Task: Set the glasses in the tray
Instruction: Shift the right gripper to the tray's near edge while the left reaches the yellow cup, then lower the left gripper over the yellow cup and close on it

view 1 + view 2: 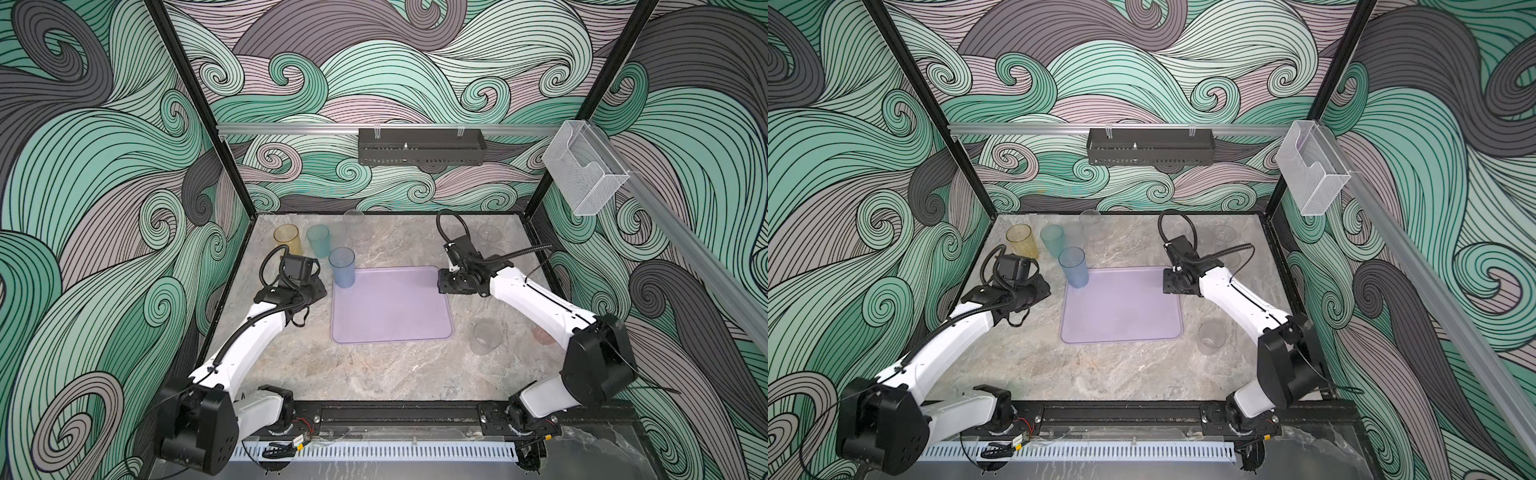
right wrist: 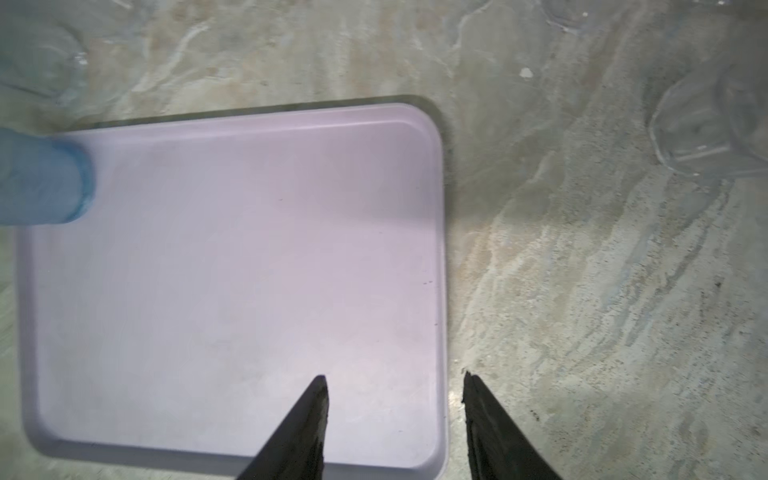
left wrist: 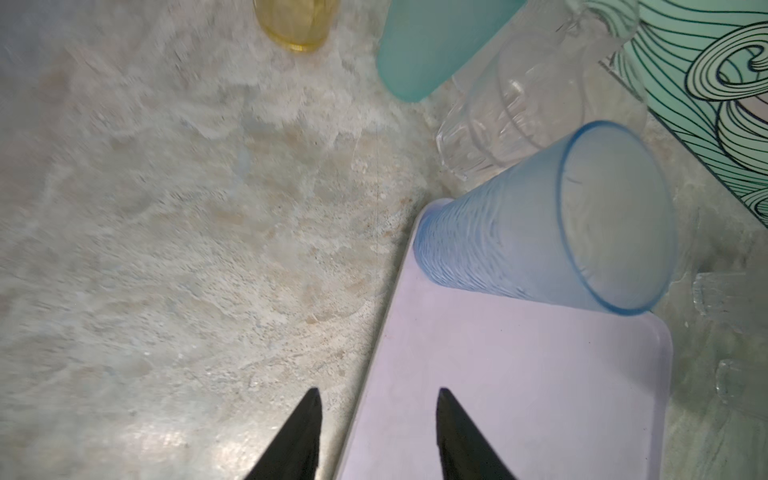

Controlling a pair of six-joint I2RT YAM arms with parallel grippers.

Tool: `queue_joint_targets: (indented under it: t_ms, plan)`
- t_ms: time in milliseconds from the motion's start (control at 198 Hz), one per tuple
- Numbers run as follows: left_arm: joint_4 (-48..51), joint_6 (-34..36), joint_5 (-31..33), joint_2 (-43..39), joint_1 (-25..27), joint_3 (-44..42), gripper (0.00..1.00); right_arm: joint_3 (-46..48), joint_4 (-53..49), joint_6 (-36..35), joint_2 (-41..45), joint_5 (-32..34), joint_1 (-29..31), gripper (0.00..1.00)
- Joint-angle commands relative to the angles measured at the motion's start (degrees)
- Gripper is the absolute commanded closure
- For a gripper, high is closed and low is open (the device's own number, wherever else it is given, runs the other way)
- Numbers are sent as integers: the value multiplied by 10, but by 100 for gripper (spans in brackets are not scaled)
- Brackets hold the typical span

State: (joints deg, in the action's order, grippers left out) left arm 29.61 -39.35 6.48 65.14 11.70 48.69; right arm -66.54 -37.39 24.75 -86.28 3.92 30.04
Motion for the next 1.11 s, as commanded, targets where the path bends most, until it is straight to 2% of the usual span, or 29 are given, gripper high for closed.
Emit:
queue_joint_targets:
  t_ms: [0,197,358,454,646,793,1101]
  plan:
    - [54,69,44,-20,-32,71,45,8,3,15,22,-29,38,46]
    - [91,131,22,55,-113,197,40,38,35,41,46,-23,110,45]
    - [94,142,-34,117,-186,257,34,51,66,49,42,-22,140,45]
    - [104,148,-46,167,-214,303,33,53,78,50,39,-22,144,45]
    - [73,140,-55,245,-230,348,35,31,38,30,42,-10,155,45]
    - [46,145,-85,282,-232,360,36,35,37,34,54,-12,156,45]
    - [61,166,-59,353,-230,410,41,5,17,-7,14,-10,156,44]
